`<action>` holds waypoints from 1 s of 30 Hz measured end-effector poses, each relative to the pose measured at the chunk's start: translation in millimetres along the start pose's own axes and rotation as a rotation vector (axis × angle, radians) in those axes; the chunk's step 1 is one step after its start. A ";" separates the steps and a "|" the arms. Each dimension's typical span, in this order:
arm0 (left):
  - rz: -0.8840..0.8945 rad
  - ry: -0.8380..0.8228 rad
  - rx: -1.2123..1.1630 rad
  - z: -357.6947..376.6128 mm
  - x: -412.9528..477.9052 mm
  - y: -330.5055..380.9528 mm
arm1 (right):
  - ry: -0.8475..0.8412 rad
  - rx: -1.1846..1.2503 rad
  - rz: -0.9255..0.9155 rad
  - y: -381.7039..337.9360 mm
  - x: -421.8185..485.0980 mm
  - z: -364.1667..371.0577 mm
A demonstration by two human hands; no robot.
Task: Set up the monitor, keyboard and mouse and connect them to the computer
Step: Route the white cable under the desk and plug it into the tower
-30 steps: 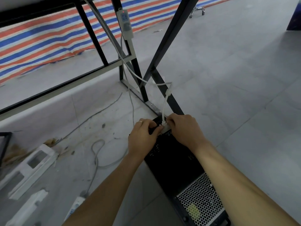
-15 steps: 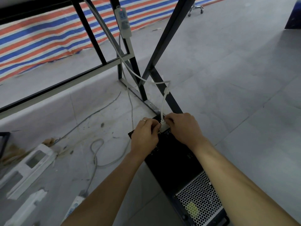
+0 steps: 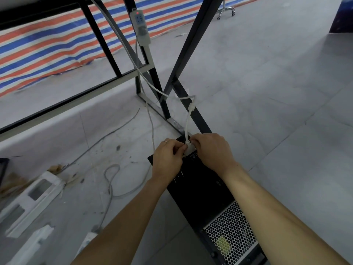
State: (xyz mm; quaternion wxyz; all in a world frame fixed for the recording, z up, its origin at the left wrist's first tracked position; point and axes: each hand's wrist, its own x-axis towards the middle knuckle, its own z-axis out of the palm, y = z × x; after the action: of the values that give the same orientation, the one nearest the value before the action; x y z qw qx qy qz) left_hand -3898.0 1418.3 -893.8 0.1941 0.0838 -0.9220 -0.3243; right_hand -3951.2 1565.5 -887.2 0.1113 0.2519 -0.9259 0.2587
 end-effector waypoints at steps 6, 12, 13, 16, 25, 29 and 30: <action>0.043 0.010 0.136 -0.9 -4.8 -3.2 | 0.002 0.033 -0.004 -1.4 -2.3 0.5; 0.055 0.009 0.091 -4.9 0.8 -4.5 | -0.018 0.021 -0.002 -1.3 -2.0 2.6; 0.051 -0.005 0.090 -4.9 1.8 -2.1 | -0.014 0.022 -0.002 -1.3 -1.2 2.6; 0.038 -0.001 0.105 -2.7 1.5 1.4 | -0.001 0.014 -0.002 -0.5 1.7 1.7; -0.007 0.031 0.084 10.3 7.2 12.0 | 0.106 -0.005 0.122 0.3 1.0 8.4; -0.003 0.030 0.100 15.8 9.1 13.8 | 0.110 0.012 0.145 3.3 2.2 8.2; -0.004 0.026 0.096 16.2 8.6 13.0 | 0.110 0.008 0.141 2.3 0.5 8.7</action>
State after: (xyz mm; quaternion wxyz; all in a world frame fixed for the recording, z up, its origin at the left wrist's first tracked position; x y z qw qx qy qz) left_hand -3912.8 1435.2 -894.5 0.2014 0.0992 -0.9337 -0.2789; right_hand -3953.4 1562.4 -895.3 0.1425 0.1720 -0.9328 0.2830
